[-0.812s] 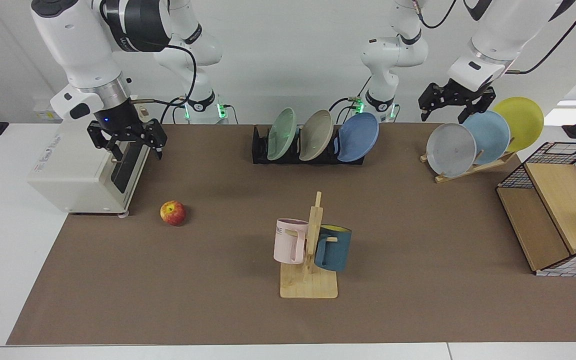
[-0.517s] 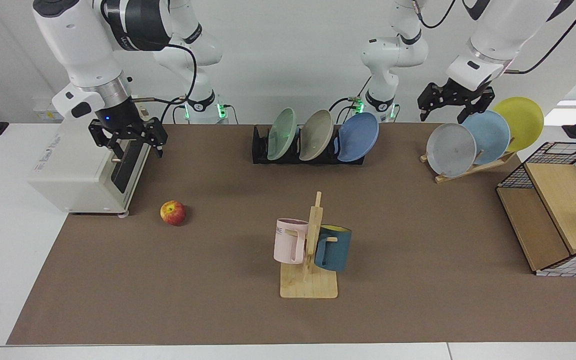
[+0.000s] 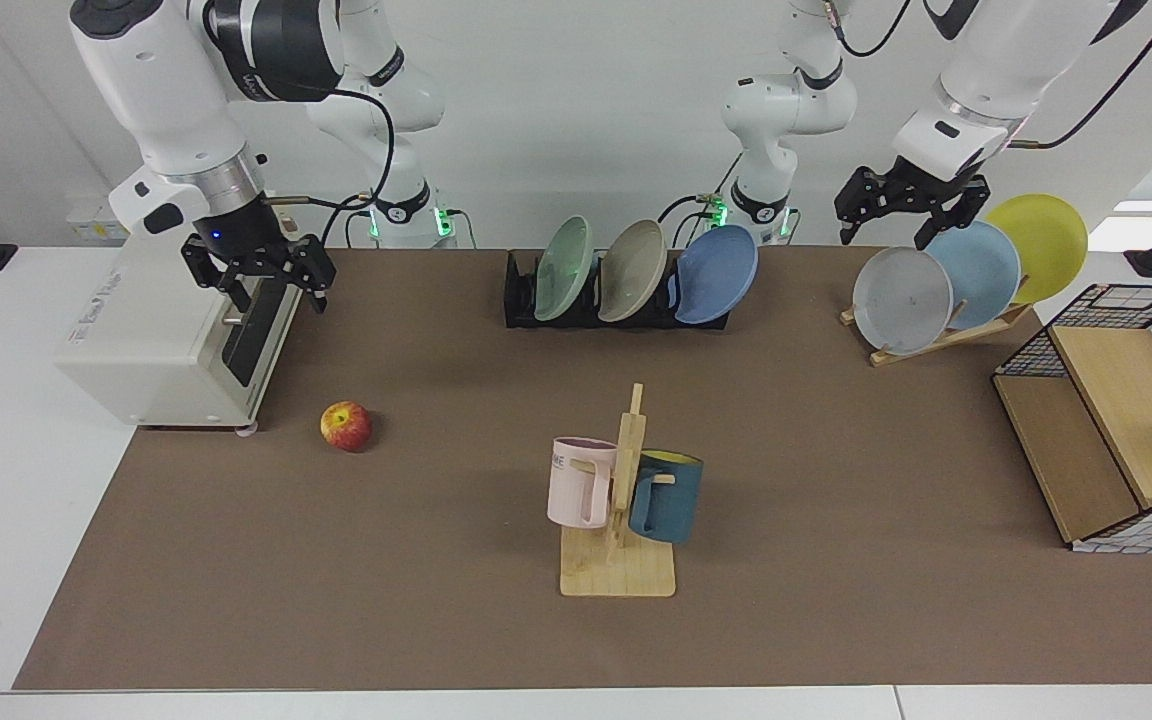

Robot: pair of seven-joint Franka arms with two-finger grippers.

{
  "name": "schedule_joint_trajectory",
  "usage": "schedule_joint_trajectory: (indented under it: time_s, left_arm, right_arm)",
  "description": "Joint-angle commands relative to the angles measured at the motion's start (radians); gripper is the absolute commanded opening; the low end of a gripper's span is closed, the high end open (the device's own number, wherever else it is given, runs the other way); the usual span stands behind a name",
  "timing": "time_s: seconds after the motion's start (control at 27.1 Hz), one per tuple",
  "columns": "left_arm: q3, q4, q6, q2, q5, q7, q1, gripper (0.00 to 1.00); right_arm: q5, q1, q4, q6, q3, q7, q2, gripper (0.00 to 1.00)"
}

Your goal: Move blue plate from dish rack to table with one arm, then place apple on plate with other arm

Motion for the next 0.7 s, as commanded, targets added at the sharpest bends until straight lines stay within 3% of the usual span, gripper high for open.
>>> schedule_joint_trajectory:
  time_s: [0.0,0.15,0.41,0.66]
  left_arm:
    - [0.004,-0.055,0.022,-0.036,-0.018,-0.009,-0.005,1.00]
    - [-0.003,-0.145,0.035,-0.097,-0.021,-0.002,-0.005,1.00]
    - [-0.011,-0.495,0.203,-0.312,-0.061,0.004,-0.017,1.00]
    - [-0.071,-0.648,0.273,-0.350,-0.093,0.006,-0.019,1.00]
  right_arm:
    - [0.010,-0.003,-0.033,-0.003,0.010,0.182,-0.030,1.00]
    - [0.010,-0.001,-0.033,0.002,0.010,0.152,-0.030,1.00]
    - [0.011,-0.001,-0.040,0.009,0.010,0.081,-0.028,1.00]
    - [0.007,0.000,-0.115,0.055,0.010,0.087,-0.022,1.00]
